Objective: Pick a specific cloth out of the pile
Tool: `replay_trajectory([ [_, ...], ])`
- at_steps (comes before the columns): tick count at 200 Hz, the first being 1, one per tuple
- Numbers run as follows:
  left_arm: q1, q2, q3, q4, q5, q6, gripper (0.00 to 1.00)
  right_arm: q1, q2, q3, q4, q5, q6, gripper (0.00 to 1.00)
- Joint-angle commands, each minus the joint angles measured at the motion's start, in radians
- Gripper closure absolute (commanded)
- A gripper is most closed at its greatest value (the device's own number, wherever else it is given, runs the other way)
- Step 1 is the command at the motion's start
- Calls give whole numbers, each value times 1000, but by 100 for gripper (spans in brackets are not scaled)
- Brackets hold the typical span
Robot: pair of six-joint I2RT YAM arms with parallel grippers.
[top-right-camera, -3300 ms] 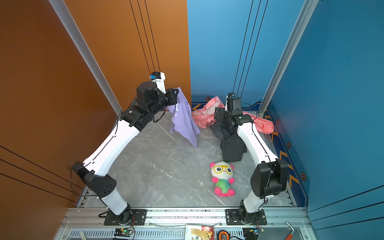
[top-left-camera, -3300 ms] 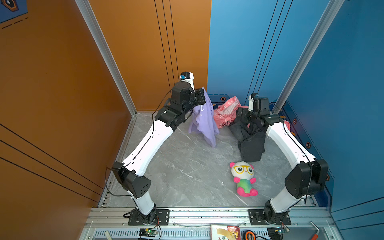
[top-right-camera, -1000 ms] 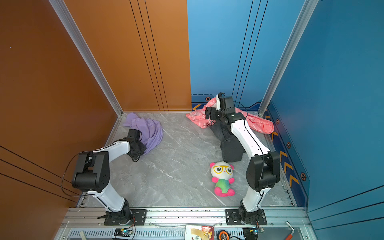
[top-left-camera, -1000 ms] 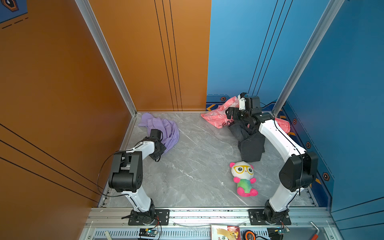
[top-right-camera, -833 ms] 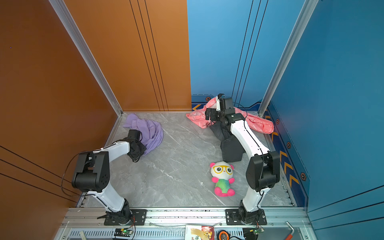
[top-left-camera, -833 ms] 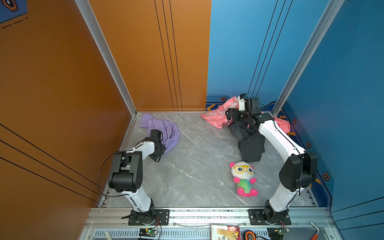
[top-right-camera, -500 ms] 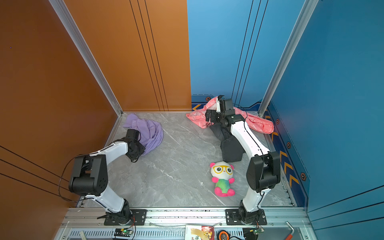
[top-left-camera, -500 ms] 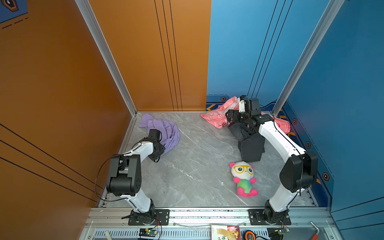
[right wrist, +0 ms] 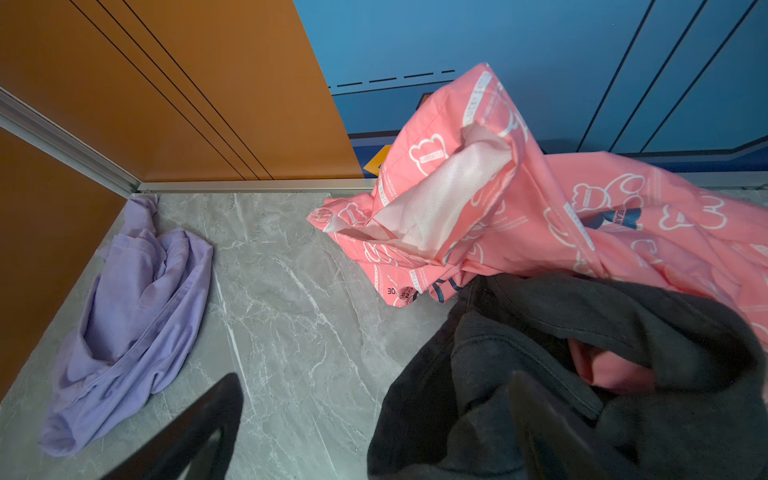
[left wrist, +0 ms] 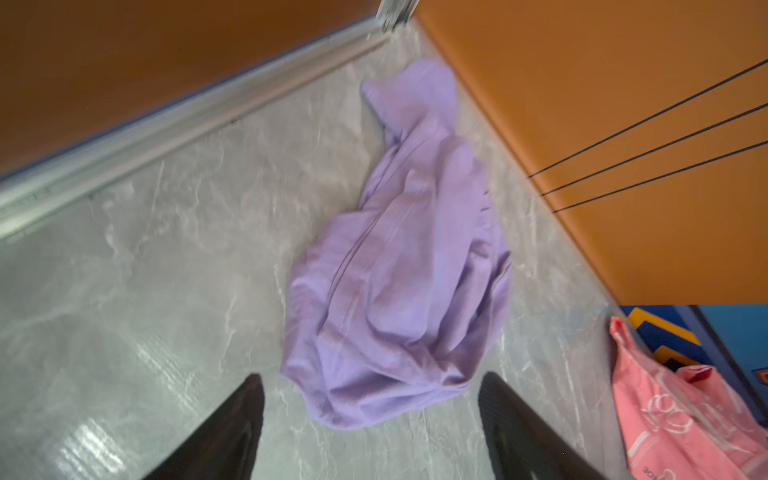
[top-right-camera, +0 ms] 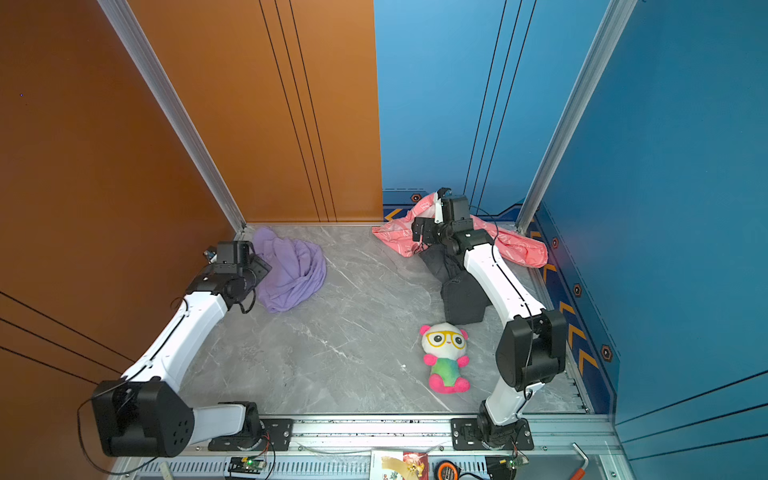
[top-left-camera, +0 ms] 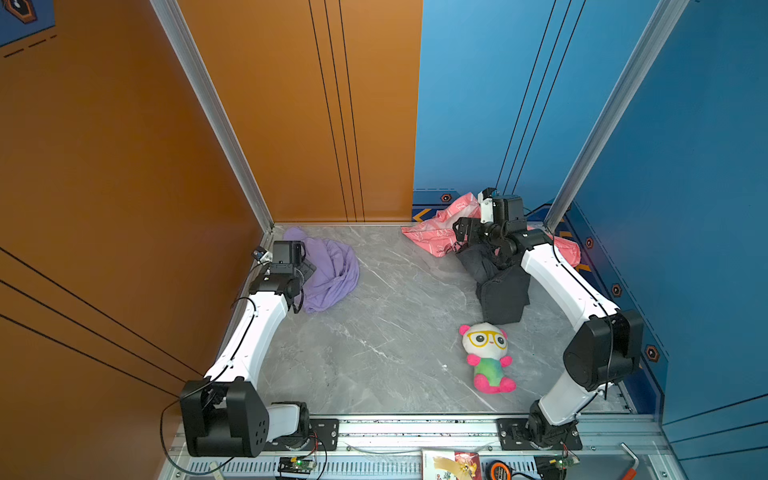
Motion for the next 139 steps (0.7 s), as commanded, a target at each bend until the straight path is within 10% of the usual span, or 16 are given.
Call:
replay_trajectory([
  [1,-35,-53,66,-8,-138,162,15,0,-48,-13,31,39,-33,0],
  [79,-215,-254,-135,468,-329,749,1,-32,-161,-158,131,87,-94,0],
  [139,-186,-314,-505,712,-280,836,2,-204,-371,-600,403,90,4,0],
])
